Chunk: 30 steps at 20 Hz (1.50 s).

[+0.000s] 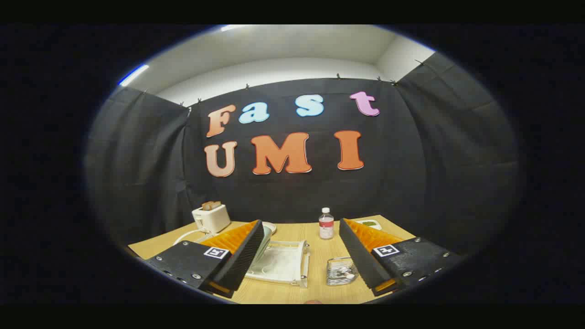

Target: Take the plate from the dish rack, then take the spoon from the basket and place it into the plate.

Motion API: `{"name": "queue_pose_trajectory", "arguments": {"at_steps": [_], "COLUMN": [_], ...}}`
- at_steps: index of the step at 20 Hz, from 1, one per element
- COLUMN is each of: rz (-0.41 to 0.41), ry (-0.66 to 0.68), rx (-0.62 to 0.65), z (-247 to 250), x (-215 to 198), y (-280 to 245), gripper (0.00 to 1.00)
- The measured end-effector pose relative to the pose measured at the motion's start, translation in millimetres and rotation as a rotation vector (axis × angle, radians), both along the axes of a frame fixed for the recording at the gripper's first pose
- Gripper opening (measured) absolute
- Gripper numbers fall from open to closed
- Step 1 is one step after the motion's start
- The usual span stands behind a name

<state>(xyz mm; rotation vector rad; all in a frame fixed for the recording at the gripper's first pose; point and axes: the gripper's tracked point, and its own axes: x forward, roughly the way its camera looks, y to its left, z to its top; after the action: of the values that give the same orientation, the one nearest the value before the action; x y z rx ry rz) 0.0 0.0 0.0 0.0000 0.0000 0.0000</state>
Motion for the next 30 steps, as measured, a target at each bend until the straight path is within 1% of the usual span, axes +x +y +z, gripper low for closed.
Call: {"name": "queue_pose_trajectory", "arguments": {"at_steps": [2, 3, 6, 8, 12, 16, 19, 21, 24, 26, 28, 30], "rz": [-0.027, -0.035, -0.015, -0.015, -0.054, -0.030, -0.027, -0.046, -0.095, -0.082, -0.100, -0.096], "ry": [-0.009, -0.013, 0.014, 0.041, 0.054, 0.052, 0.100, 0.132, 0.167, 0.182, 0.206, 0.233], "rx": [0.000, 0.022, 0.096, 0.112, 0.037, 0.051, 0.055, 0.036, 0.064, 0.092, 0.079, 0.059], "z": [2, 3, -5, -12, -18, -23, -37, -44, -47, -49, -60, -68], "x": [-5, -6, -13, -15, -14, -13, -11, -10, 9, 22, 38, 52], "y": [-7, -9, -5, -7, -15, -1, -1, -10, -21, -5, 5, 23], "gripper": [0.99, 0.99, 0.99, 0.99, 0.99, 0.99, 0.99, 0.99, 0.99, 0.99, 0.99, 0.99]}}
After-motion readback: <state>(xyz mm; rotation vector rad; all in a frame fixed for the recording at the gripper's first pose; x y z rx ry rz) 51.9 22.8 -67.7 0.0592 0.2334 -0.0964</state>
